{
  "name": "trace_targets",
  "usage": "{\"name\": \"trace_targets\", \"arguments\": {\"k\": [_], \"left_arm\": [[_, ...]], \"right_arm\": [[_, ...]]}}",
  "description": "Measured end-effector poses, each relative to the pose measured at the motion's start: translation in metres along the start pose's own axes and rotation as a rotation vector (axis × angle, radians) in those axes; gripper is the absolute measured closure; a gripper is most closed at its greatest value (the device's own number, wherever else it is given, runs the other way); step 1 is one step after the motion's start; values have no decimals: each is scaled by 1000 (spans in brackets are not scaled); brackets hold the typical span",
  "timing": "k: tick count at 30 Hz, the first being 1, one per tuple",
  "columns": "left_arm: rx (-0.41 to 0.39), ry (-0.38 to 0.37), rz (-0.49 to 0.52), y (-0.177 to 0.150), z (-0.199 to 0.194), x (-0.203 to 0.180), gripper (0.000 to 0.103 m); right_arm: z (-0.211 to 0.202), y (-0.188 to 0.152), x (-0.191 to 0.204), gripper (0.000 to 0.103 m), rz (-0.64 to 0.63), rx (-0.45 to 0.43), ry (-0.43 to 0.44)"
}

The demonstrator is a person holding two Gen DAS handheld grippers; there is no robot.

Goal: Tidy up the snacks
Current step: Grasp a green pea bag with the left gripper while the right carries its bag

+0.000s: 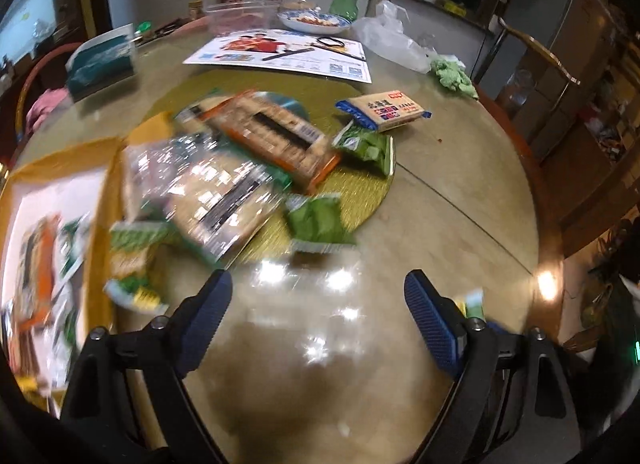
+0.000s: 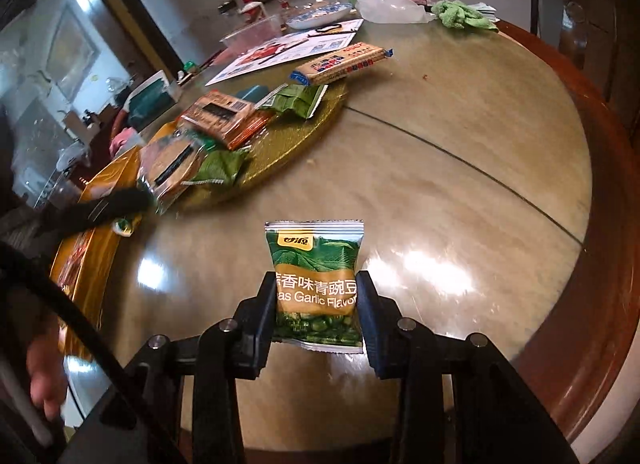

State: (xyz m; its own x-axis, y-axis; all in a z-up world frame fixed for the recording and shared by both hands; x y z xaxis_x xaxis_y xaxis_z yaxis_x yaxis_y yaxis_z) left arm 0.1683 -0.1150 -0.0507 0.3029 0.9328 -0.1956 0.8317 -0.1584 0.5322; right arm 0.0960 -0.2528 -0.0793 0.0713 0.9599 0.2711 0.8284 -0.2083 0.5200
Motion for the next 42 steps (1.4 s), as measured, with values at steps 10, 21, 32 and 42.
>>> {"name": "trace_targets", "arguments": {"k": [10, 21, 32, 42], "left_arm": [[42, 79, -19, 8, 46, -1, 59], [90, -58, -25, -88, -25, 12, 68], [-2, -101, -157, -124, -82, 51, 68], [-155, -75, -243, -106, -147, 112, 68]], "right_arm": [[-2, -5, -2, 66, 0, -14, 46], [0, -8, 10, 65, -31, -12, 16], [3, -13, 55, 66, -96, 14, 120], [-22, -4, 140, 66, -213, -36, 320]]}}
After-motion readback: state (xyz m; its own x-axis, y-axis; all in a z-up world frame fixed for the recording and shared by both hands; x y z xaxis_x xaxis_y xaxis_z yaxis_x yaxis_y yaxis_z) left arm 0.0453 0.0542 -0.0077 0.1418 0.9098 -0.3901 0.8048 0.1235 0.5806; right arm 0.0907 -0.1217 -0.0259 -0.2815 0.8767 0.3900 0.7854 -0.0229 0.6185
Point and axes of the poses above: each gripper's, at about its wrist camera, not at the fingertips, and z roughly the way its jaws point, x to its left, y to its top, the point moved 3 cm from there along z, roughly the way its jaws point, and after that the axes turned 4 degrees about -y, right-handed, at the moved point
